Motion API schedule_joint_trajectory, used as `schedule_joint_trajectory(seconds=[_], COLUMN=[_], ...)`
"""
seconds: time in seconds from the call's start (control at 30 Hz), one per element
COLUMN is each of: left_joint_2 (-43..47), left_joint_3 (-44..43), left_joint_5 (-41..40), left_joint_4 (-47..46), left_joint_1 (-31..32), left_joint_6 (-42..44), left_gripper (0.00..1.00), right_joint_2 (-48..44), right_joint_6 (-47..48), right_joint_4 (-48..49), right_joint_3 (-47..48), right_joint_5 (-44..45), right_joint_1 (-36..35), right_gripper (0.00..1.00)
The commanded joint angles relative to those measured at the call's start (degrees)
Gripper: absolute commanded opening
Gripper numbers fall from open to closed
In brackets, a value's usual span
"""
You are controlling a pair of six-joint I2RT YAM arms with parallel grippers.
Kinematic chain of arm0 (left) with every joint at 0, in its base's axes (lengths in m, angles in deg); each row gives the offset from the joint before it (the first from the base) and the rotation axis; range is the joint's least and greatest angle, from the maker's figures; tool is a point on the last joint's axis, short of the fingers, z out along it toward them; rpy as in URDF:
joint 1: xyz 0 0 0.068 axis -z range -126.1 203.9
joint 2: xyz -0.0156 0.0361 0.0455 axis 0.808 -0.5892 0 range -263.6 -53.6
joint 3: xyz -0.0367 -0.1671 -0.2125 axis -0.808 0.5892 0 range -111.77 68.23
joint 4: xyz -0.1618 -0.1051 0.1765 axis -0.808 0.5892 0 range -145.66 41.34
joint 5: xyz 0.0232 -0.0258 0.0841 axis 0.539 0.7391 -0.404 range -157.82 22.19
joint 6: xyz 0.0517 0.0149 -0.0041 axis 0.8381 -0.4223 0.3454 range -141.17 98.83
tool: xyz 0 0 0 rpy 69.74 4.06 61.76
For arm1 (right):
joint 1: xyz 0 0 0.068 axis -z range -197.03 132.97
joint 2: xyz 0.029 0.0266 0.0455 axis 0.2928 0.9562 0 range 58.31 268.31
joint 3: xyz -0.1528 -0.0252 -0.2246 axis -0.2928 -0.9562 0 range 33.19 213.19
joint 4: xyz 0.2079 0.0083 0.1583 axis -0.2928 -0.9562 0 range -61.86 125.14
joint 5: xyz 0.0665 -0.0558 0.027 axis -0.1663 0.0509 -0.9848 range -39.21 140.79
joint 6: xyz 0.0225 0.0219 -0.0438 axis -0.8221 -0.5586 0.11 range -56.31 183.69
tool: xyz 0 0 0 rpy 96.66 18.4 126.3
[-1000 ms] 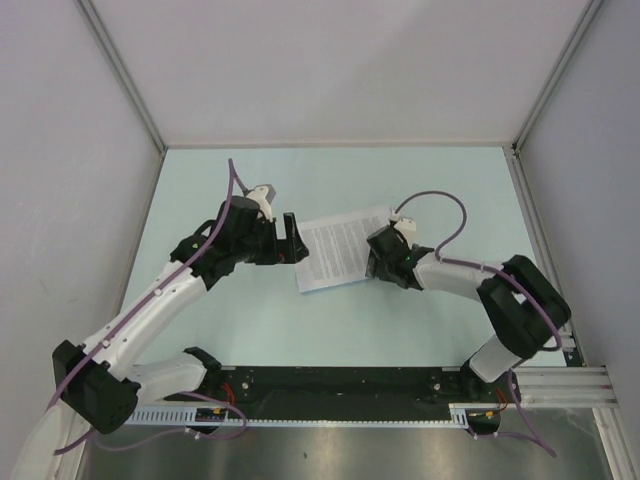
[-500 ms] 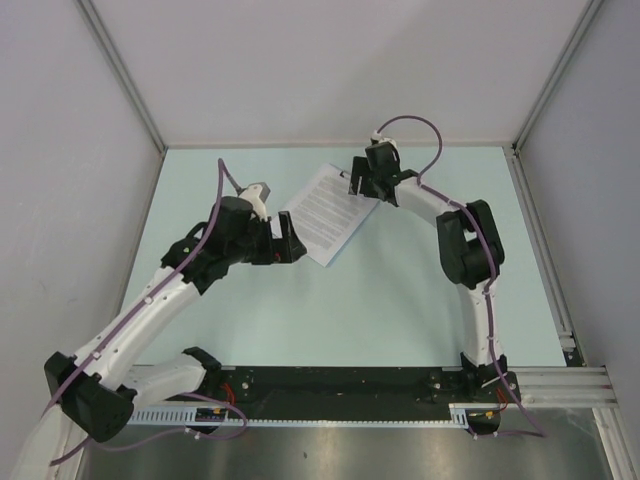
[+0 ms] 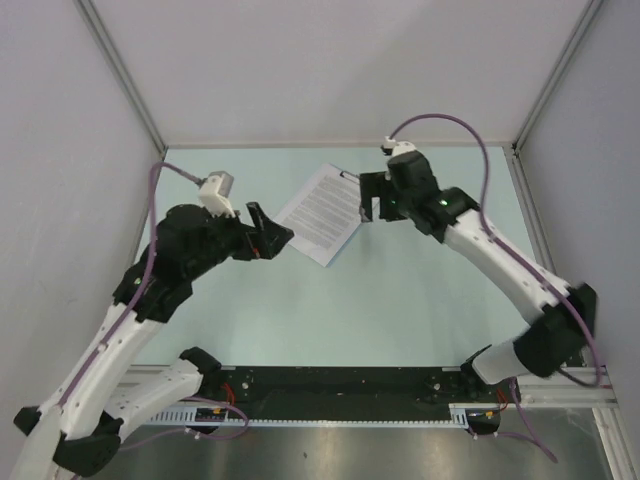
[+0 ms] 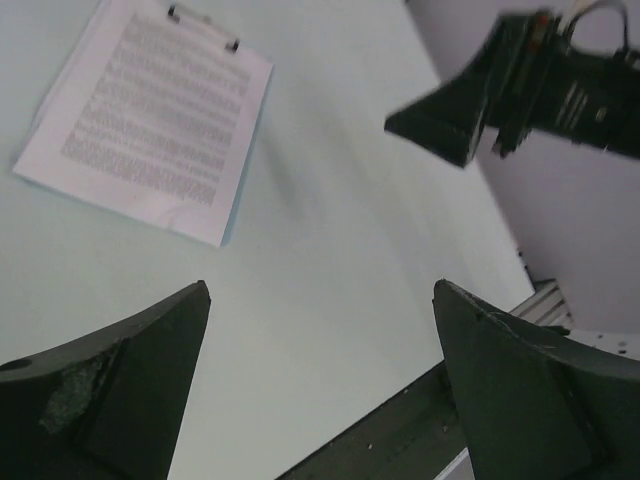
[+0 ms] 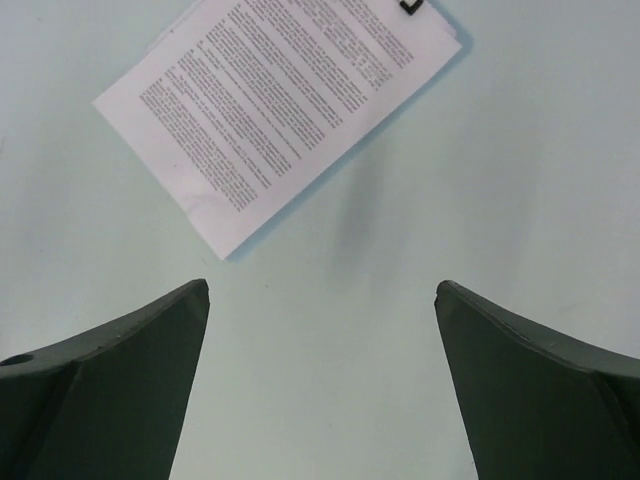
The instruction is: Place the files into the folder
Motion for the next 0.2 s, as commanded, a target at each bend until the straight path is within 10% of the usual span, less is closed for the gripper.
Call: schedule_joint_trajectory(seconds=[0.0, 0.17], left_joint_2=[7.04, 12.58], left_joint_3=[-1.93, 0.89], left_joint_5=[-0.84, -3.39], left_joint_4=[-6.91, -9.65], left_joint_1=[-0.35, -0.35], left_joint_6=[0.48, 0.22], left_gripper=[1.00, 1.00], right_joint_2=[-16.53, -28.08], right_joint_6=[2.58, 2.15], right_joint_4=[-3.58, 0.37], right_joint_3=[-9.24, -16.65], right_joint_5=[-1.15, -3.60], right_joint_1=[1.15, 1.67], right_gripper=[1.00, 1.00])
